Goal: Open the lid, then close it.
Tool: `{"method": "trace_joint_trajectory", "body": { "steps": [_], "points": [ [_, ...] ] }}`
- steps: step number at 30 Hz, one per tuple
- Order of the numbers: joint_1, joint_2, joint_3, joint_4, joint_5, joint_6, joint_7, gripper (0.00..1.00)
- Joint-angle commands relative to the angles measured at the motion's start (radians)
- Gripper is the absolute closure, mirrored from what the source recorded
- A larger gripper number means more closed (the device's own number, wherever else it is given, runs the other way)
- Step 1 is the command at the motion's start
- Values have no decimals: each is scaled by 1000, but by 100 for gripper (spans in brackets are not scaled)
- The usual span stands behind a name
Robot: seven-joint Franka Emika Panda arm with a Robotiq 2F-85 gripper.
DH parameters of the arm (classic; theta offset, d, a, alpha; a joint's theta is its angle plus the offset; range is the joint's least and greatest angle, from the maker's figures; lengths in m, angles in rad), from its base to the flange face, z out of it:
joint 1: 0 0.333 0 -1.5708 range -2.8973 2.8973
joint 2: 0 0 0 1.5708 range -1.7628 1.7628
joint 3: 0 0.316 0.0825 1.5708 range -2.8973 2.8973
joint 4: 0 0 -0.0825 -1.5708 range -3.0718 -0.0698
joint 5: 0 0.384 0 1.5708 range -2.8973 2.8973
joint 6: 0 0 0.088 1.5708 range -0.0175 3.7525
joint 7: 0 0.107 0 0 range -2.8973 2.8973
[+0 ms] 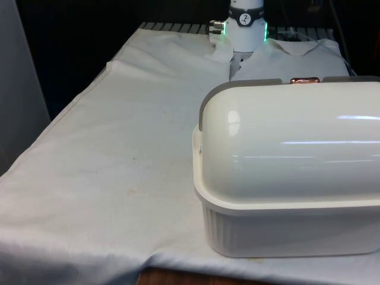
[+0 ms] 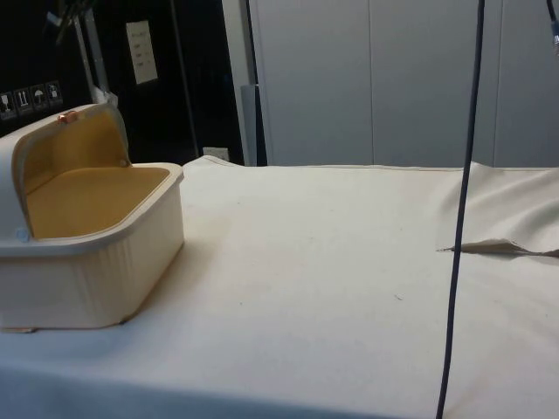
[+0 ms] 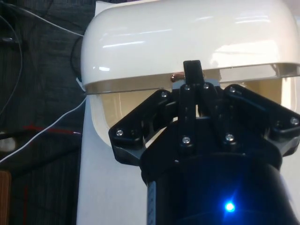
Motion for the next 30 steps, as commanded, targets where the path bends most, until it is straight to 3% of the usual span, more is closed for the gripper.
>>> {"method": "trace_joint_trajectory", "body": {
  "steps": [1,18,22,23,26,28,30],
  "points": [
    [0,-1,1,1,0,-4,-3,100],
    [3,8,1,10,-2,-3,-1,100],
    [2,5,2,5,0,-1,-1,85],
    [2,9,2,11,-2,-3,-1,85],
    [2,9,2,12,-1,-3,-2,70],
    [2,10,2,12,-1,-3,-2,53],
    [2,10,2,12,-1,-3,-2,43]
  ]
}}
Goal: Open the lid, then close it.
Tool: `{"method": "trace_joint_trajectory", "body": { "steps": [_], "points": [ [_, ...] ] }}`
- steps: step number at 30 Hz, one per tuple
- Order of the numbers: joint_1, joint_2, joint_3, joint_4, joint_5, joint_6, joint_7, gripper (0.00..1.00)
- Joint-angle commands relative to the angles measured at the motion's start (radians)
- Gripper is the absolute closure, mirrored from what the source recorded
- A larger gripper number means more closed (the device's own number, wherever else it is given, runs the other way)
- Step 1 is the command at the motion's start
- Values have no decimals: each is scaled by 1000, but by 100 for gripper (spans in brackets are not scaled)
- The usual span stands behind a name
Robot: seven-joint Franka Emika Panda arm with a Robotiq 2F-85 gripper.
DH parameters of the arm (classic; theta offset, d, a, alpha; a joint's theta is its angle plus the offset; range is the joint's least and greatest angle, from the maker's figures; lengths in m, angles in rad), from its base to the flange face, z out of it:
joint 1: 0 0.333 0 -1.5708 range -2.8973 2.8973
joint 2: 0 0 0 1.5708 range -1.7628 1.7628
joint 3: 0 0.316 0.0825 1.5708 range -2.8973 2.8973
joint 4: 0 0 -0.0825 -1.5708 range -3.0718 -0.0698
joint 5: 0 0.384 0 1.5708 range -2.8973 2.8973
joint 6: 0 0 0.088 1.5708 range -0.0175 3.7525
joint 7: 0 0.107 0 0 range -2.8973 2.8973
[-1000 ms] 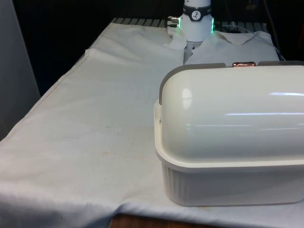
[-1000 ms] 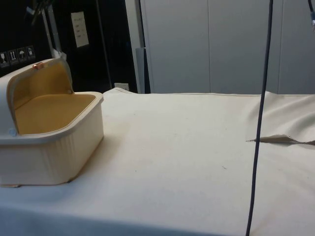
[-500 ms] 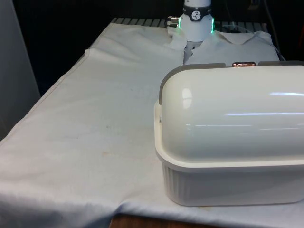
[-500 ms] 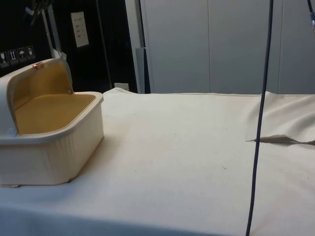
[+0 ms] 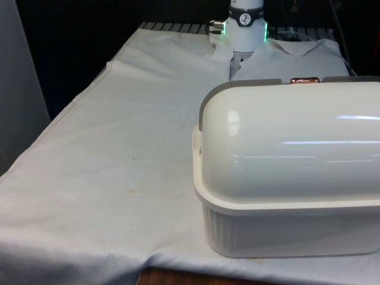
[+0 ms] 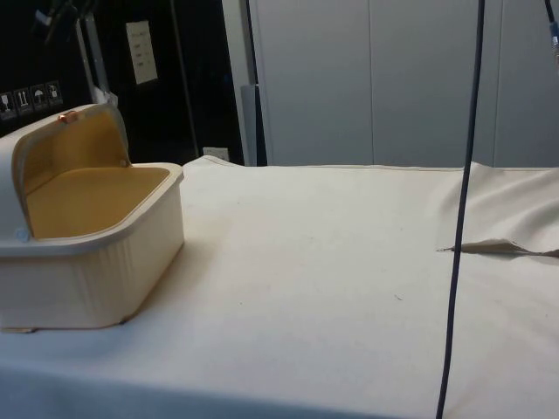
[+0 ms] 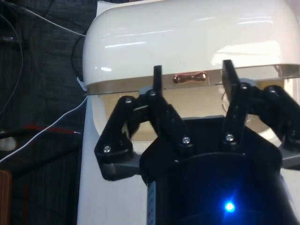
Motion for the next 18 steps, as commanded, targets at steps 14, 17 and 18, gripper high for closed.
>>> {"method": "trace_joint_trajectory", "body": {
  "steps": [14,17,18],
  "points": [
    [-2,22,7,18,11,9,-5,0],
    [-1,35,8,36,8,9,-5,0],
    [-1,40,8,41,8,9,-5,0]
  ]
}}
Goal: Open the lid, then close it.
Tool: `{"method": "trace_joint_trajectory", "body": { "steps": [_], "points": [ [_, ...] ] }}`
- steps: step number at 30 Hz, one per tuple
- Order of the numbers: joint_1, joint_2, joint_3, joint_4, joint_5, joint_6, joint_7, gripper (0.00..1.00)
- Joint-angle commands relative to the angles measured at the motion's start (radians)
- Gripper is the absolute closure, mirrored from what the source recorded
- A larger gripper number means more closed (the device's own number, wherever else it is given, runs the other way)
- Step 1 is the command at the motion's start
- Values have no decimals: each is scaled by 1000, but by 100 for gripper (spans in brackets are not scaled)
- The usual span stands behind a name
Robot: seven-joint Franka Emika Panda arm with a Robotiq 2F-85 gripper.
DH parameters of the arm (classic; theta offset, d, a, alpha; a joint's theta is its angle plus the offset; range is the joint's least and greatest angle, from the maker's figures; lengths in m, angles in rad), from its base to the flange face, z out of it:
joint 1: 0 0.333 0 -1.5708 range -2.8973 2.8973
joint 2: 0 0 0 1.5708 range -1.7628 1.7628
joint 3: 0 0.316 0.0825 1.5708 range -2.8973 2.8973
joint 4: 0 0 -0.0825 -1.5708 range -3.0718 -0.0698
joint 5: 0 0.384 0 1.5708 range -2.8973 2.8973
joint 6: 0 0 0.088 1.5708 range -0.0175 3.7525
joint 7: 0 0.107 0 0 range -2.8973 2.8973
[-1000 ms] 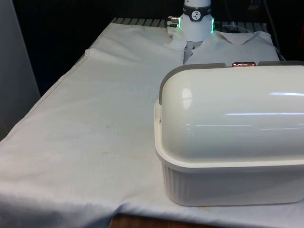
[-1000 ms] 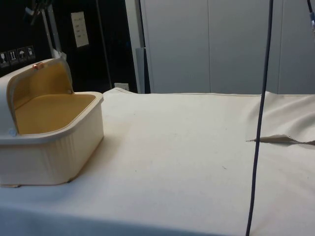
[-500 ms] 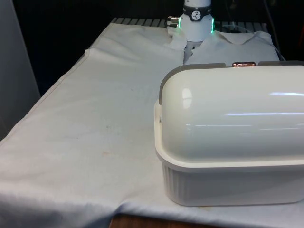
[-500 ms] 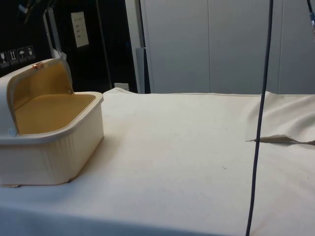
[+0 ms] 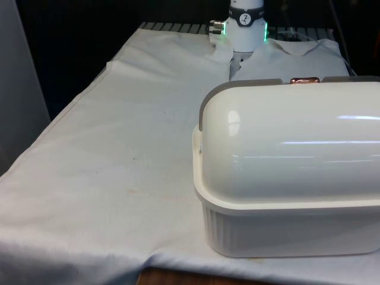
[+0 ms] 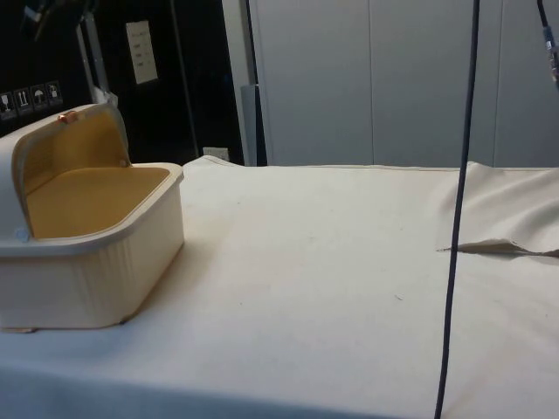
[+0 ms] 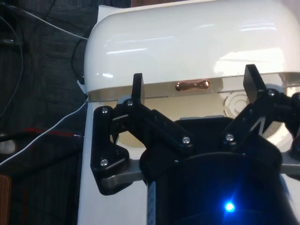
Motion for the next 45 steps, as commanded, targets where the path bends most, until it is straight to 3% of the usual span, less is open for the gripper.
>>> {"method": "trace_joint_trajectory", "body": {
  "steps": [1,13,16,17,18,26,27,28,35,36,37,40,41,45],
  "points": [
    [0,3,1,5,0,0,0,0],
    [3,83,-1,87,-5,6,-6,0],
    [7,93,-6,89,-15,18,-7,0],
    [2,90,1,89,-6,11,-13,0],
    [8,96,-7,89,-20,22,-6,0],
    [12,116,-12,85,-67,56,-1,0],
    [3,112,1,87,-51,42,-12,0],
    [13,118,-12,85,-72,61,0,0],
    [16,135,-9,85,-96,87,2,0],
    [9,135,1,87,-86,79,-9,0],
    [16,135,-8,85,-95,88,1,0],
    [16,135,-6,85,-94,88,0,10],
    [16,135,-6,85,-93,88,-1,20],
    [16,136,-5,86,-92,88,-2,43]
  ]
}}
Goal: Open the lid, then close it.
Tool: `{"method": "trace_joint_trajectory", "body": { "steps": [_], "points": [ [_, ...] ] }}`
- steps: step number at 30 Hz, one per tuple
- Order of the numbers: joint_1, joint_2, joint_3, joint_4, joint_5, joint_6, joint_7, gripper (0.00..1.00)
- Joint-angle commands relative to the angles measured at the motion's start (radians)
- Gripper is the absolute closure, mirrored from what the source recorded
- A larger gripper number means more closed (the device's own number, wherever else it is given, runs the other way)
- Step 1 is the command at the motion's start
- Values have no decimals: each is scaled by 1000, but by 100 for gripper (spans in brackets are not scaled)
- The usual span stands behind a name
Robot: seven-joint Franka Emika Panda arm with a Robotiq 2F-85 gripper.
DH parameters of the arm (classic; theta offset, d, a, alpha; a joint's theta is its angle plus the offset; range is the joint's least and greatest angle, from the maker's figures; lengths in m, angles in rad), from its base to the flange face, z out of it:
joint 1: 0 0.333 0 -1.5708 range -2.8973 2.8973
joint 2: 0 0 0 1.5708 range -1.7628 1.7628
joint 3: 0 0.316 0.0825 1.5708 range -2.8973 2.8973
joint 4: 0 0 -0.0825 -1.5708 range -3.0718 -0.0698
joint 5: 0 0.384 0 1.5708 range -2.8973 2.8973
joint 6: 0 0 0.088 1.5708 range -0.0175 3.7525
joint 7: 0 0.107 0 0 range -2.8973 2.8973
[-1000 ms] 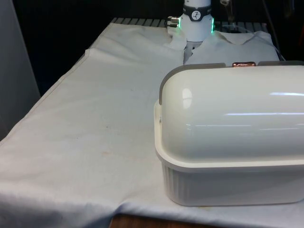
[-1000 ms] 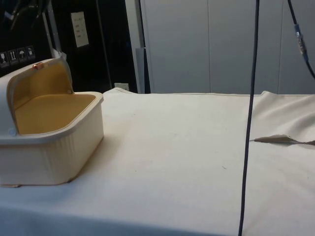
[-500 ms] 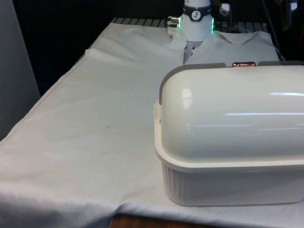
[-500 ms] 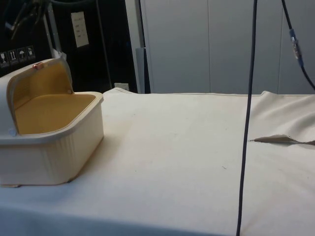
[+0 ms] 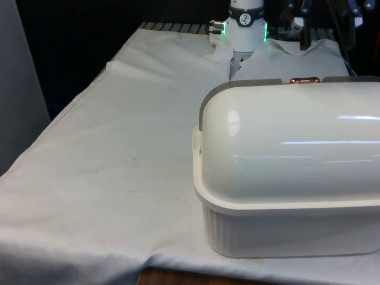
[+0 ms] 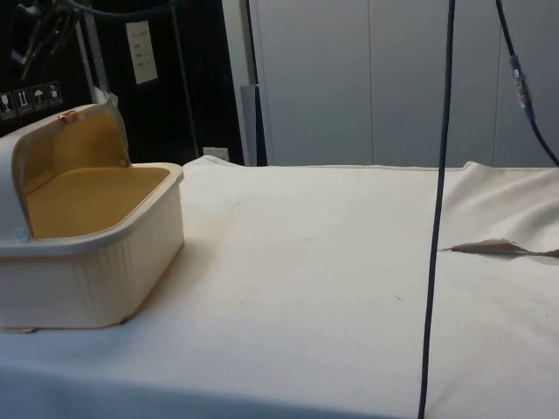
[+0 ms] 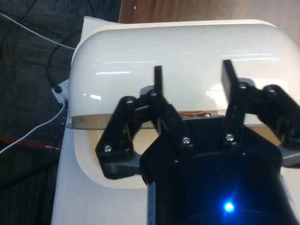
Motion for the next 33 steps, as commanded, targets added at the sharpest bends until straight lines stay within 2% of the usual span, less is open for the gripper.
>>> {"method": "trace_joint_trajectory", "body": {
  "steps": [1,2,4,5,6,11,12,13,18,19,21,26,28,29,33],
  "points": [
    [0,0,0,0,0,0,0,48],
    [4,1,-6,-1,-6,8,7,48],
    [4,1,-6,-1,-6,8,7,57],
    [4,1,-6,-1,-5,8,7,67],
    [4,1,-5,-1,-5,8,7,72],
    [0,0,0,0,0,0,0,96],
    [-1,10,2,1,4,10,3,96],
    [-2,14,5,2,8,10,3,100],
    [-6,38,10,11,19,-3,3,100],
    [0,31,0,5,9,0,9,100],
    [-7,45,10,14,21,-7,2,100],
    [-6,57,8,14,20,-14,3,100],
    [-1,58,0,13,12,-11,9,100],
    [-5,58,7,12,19,-17,3,100],
    [-5,56,3,5,16,-29,3,100]
  ]
}}
